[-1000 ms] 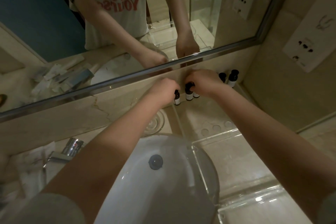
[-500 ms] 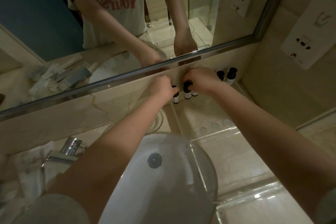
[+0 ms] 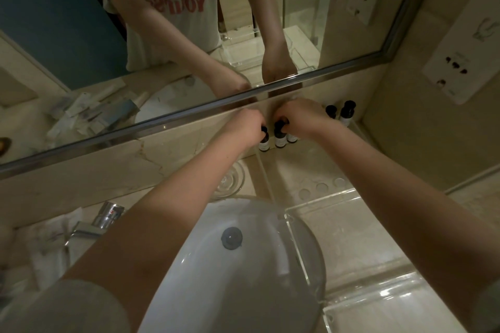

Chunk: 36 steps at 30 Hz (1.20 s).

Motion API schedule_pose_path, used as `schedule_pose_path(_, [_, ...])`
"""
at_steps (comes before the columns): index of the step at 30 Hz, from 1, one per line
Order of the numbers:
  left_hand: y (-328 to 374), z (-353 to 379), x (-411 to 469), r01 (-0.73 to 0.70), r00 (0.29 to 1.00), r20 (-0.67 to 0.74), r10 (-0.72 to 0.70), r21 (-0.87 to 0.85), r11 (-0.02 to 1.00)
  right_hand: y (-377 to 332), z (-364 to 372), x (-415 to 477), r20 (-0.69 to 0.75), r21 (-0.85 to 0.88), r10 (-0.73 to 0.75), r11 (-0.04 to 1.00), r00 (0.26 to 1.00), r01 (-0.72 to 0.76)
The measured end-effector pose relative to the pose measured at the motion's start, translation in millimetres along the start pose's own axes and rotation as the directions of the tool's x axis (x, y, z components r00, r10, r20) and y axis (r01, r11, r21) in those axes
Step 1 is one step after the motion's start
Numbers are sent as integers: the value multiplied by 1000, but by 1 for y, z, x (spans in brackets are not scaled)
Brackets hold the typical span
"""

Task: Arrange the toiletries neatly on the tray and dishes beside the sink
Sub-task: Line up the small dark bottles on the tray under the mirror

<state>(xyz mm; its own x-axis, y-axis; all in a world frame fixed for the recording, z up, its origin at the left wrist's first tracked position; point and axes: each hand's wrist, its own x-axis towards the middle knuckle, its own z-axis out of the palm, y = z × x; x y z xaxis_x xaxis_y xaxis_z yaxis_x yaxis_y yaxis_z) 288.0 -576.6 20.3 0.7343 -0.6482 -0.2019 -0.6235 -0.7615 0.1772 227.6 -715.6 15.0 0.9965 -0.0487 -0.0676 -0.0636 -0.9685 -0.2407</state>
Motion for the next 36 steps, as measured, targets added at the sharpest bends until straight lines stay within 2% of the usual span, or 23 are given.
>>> schedule_pose_path(22, [-2, -3, -12, 56, 998, -18, -57, -33, 998, -8, -9, -10, -4, -11, 6, 1000, 1000, -6])
schedule_pose_path(30, [-7, -17, -61, 100, 988, -127, -90, 74, 992, -26, -14, -52, -192, -87, 17, 996, 981, -34])
schedule_pose_path(36, [-9, -26, -129, 97, 976, -208, -69, 127, 987, -56, -15, -102, -221, -109, 84, 988, 972, -110])
